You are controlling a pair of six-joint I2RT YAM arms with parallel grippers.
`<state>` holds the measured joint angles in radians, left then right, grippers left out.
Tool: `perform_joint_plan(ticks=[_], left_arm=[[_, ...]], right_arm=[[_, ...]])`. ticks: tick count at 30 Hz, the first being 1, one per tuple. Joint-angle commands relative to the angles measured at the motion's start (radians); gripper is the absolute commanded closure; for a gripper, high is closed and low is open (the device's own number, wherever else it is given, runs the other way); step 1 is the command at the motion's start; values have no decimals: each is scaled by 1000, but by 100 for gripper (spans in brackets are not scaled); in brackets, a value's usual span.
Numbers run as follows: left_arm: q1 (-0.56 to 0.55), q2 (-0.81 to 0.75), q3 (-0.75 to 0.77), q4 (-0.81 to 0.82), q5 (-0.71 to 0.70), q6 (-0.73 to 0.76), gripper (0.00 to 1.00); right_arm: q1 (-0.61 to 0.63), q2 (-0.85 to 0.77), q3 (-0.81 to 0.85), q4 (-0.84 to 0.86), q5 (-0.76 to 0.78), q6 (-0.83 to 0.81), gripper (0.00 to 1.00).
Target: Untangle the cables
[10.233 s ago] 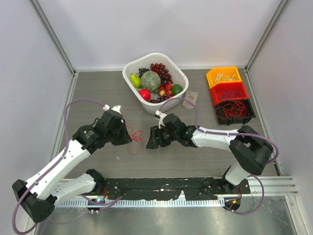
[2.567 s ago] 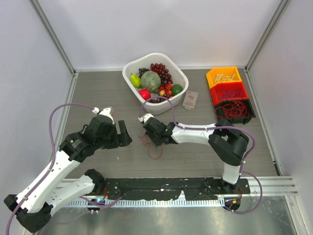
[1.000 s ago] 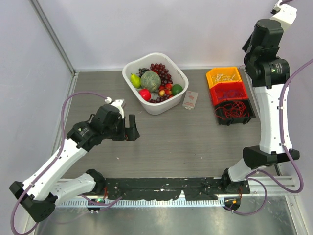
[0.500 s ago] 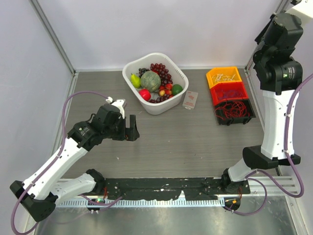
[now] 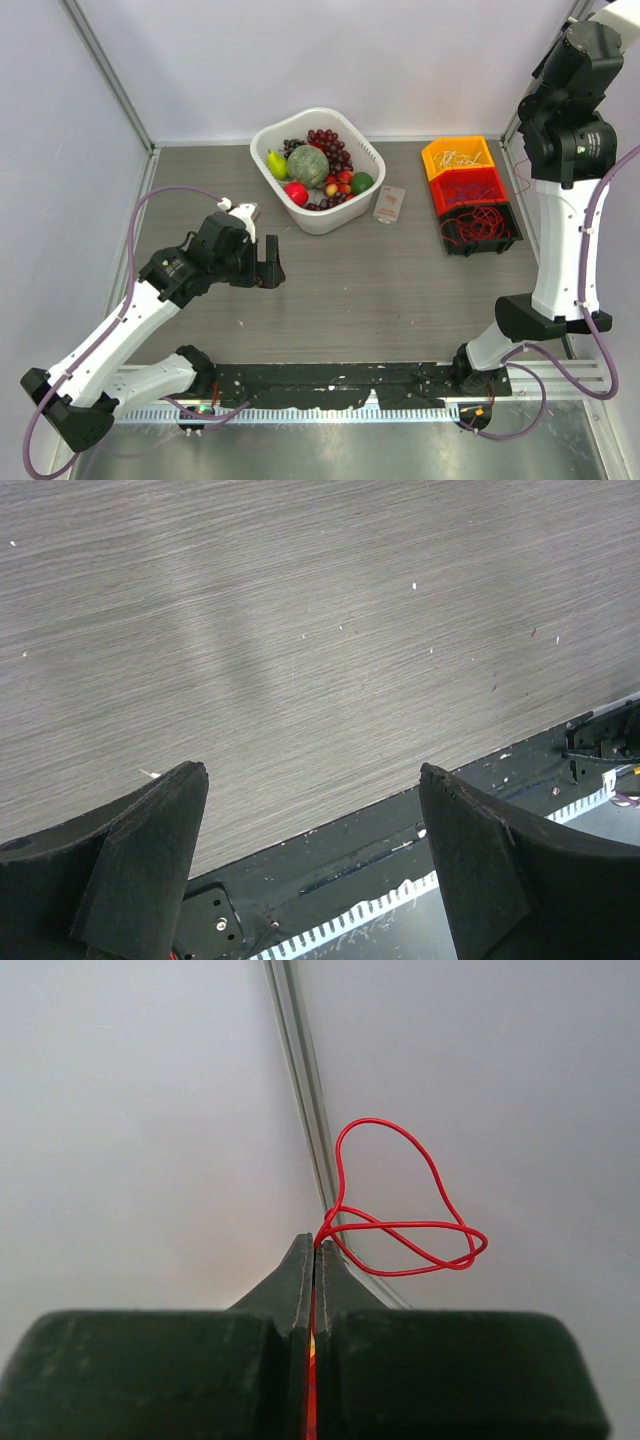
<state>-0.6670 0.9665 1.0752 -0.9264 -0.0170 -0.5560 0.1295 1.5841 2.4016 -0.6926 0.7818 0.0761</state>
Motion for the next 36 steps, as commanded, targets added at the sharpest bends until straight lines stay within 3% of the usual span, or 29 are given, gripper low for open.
perform_joint_plan(ticks=[1, 11, 18, 27, 36], left_arm=[[3, -18, 28, -6, -9, 27, 9], [3, -11, 17, 9, 2, 41, 9], [3, -17, 0, 18, 12, 39, 9], [4, -17, 0, 24, 12, 39, 9], [4, -44, -26, 26, 12, 25, 9]], right_arm=[[-25, 17, -39, 58, 37, -24, 99], [-51, -71, -436, 128, 19, 37, 99], [-206, -170, -728, 145, -65, 169, 99], [-268, -216, -904, 192, -315, 264, 99], [-278, -108, -990, 246, -584, 309, 99]])
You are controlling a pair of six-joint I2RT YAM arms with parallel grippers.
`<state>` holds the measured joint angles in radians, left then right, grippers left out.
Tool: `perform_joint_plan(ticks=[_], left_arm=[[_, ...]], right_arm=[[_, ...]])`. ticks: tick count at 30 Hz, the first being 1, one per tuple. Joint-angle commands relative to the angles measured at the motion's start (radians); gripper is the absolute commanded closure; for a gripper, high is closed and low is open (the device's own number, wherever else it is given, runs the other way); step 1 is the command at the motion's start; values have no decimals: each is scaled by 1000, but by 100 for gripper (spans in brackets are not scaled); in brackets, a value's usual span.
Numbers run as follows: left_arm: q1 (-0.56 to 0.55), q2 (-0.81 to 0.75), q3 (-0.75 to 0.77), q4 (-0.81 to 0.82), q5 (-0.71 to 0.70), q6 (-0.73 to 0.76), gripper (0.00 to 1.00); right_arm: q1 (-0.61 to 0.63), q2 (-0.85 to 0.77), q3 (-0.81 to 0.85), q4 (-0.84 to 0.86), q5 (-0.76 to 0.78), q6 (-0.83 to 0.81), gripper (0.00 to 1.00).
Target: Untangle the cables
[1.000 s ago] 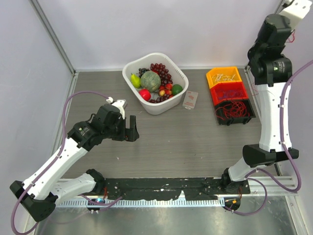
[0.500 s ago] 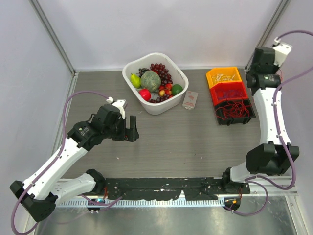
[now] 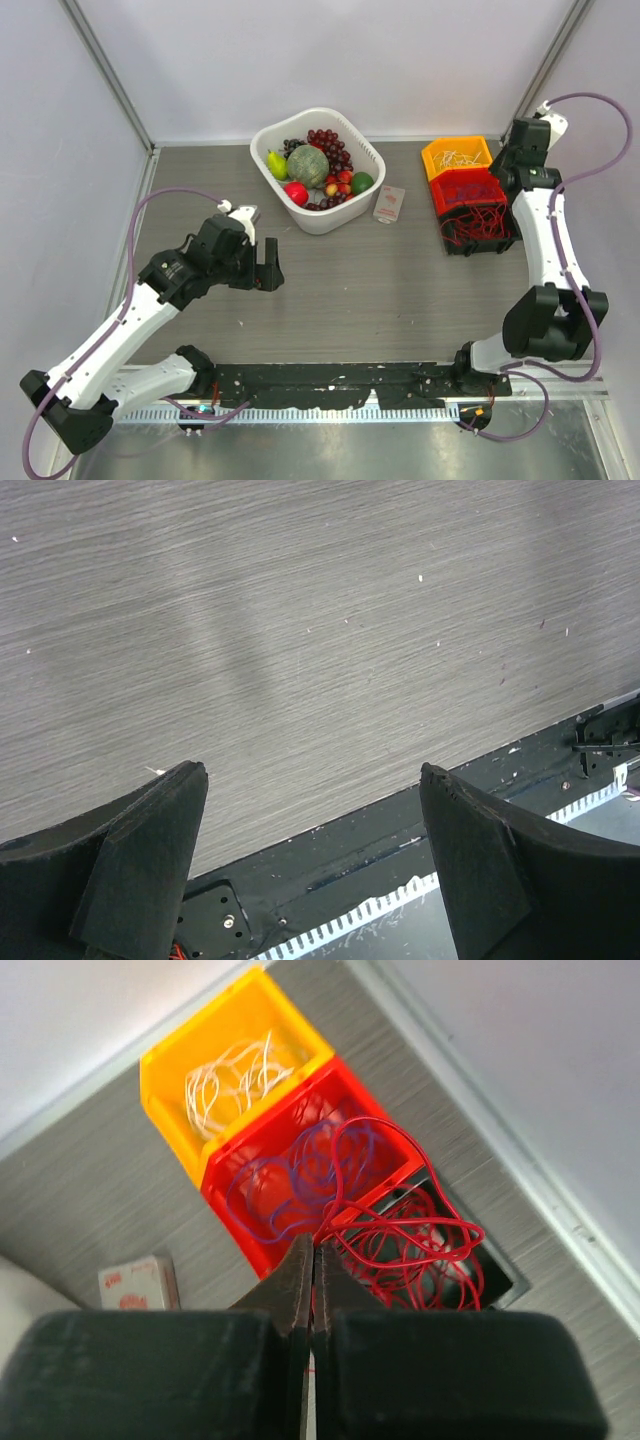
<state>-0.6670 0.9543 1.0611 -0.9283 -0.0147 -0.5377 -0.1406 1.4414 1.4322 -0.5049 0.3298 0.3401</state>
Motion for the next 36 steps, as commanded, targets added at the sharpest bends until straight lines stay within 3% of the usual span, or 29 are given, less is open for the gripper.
perform_joint_plan(ticks=[1, 16, 25, 28, 36], left_arm=[[4, -38, -16, 25, 7, 11, 9], [4, -29, 6, -1, -24, 41, 8], [4, -55, -1, 6, -1, -15, 8], [3, -57, 28, -35, -10, -13, 9], [3, -106, 17, -14, 2, -82, 8]], right_arm=[[-11, 51, -32, 62, -136, 60, 99], [-91, 172, -193, -4, -204, 166, 99], [-91, 339, -101, -37, -213, 53, 100], [-91, 401, -9, -133, -209, 25, 99], [-83, 271, 45, -280, -137, 17, 71]])
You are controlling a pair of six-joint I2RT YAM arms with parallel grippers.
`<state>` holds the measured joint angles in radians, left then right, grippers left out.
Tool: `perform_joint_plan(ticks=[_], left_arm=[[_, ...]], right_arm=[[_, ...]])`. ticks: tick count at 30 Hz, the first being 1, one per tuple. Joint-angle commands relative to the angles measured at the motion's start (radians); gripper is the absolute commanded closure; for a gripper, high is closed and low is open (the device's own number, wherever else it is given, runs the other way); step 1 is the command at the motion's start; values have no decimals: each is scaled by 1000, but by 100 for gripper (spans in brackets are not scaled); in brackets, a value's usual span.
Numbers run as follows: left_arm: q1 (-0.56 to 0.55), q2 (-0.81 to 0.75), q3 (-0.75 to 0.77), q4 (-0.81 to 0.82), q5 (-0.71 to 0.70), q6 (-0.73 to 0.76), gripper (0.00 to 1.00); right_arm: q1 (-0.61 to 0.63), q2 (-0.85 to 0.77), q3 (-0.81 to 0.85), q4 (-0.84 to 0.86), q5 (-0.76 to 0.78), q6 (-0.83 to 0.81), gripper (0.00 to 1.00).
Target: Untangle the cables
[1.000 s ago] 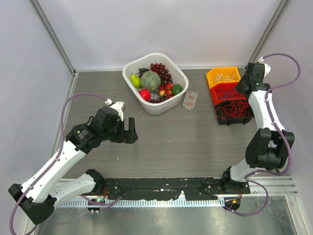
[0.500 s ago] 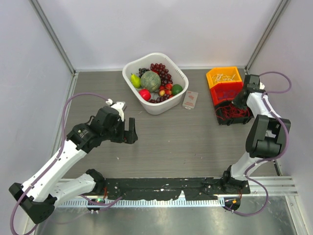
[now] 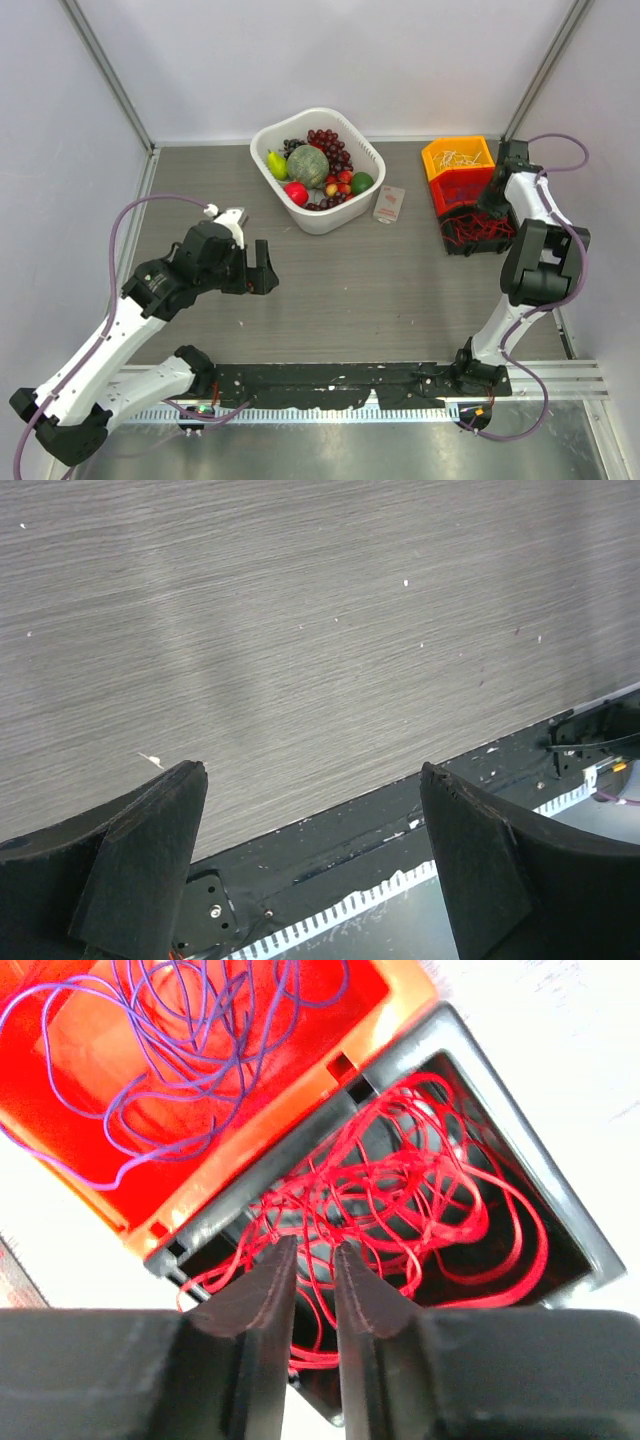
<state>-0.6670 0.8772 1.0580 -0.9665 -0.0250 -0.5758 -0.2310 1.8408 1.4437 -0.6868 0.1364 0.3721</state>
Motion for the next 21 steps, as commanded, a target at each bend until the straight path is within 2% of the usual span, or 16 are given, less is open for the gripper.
perform_joint_plan(ticks=[1, 8, 10, 12, 13, 17, 18, 19, 21], left_arm=[[3, -24, 28, 22, 17, -50, 8], [4, -3, 65, 49, 53, -56, 8], [4, 9, 76, 67, 63, -76, 8], [4, 6, 76, 103, 77, -104, 8], [4, -3, 71, 133, 82, -114, 8], [4, -73, 34, 279, 74, -168, 7], [4, -102, 31, 323, 57, -179, 6], [4, -121, 27, 340, 37, -182, 4], [3, -162, 34, 393, -16, -168, 0]], right_arm=[[10, -158, 23, -117, 63, -12, 65], [81, -385, -32, -186, 149, -38, 52], [145, -460, -61, -181, 164, -50, 49], [264, -536, -113, -149, 160, -61, 43], [342, -563, -126, -126, 134, -56, 43], [502, -744, -247, 17, -59, 13, 42], [518, -815, -288, 74, -110, 33, 38], [535, -845, -301, 91, -121, 39, 22], [536, -952, -307, 116, -162, 53, 21]])
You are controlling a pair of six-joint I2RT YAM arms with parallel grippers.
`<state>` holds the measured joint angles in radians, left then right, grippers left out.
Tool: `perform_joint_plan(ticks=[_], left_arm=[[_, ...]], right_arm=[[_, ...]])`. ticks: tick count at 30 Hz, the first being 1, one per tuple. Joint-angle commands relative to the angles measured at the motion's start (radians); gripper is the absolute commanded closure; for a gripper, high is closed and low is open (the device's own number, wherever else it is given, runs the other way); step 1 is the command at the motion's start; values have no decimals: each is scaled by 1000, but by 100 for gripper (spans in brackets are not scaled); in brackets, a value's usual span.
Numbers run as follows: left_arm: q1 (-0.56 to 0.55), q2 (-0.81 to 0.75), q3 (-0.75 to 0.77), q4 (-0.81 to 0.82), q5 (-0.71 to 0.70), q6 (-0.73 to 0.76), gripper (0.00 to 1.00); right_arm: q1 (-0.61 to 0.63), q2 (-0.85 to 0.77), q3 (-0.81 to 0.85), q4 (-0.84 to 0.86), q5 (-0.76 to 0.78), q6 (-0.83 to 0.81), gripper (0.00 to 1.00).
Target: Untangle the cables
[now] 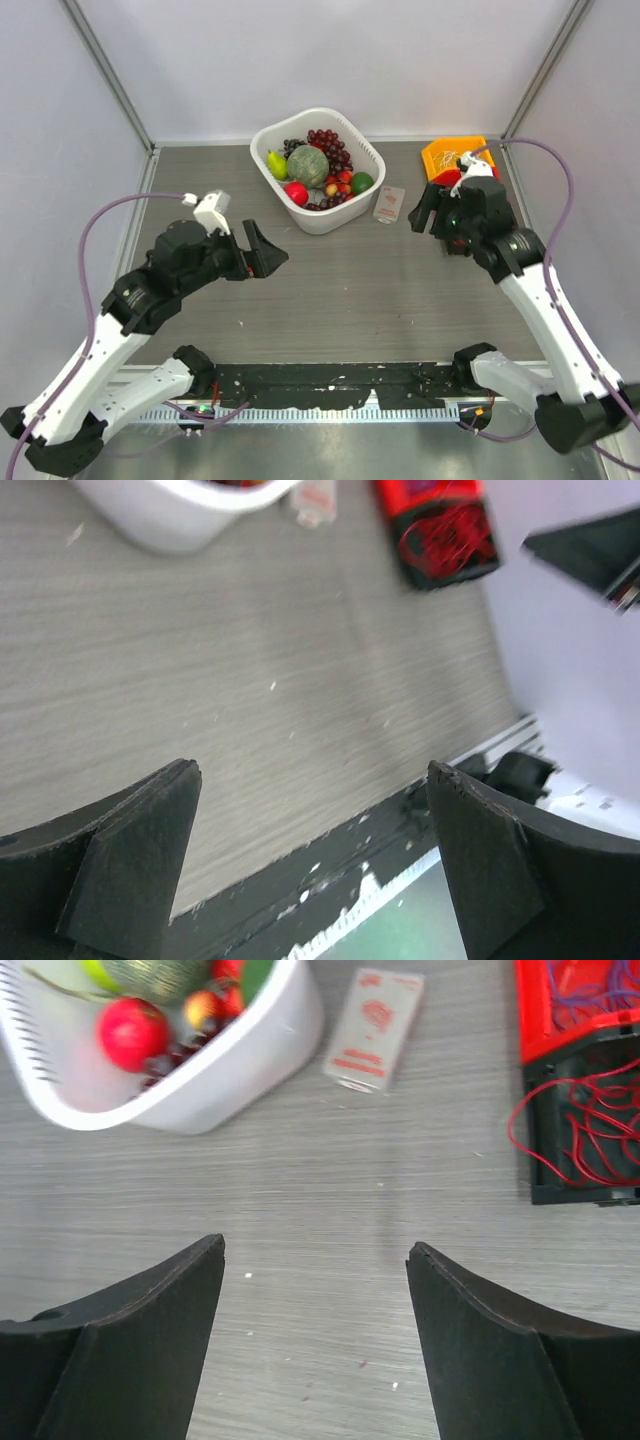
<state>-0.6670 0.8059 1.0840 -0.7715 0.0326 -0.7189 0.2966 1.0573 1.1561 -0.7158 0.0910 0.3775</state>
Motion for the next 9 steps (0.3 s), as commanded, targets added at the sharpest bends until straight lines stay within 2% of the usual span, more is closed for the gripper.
perform_joint_plan(ticks=[1, 5, 9], left_arm=[[4, -106, 17, 210, -101, -13, 0], [3, -165, 88, 311, -195, 73, 0], [3, -177, 164, 403, -276, 151, 1]], right_arm=[[9, -184, 13, 132, -109, 38, 20], [9, -258, 173, 63, -21, 6, 18], [9, -336, 257, 53, 91, 26, 14]])
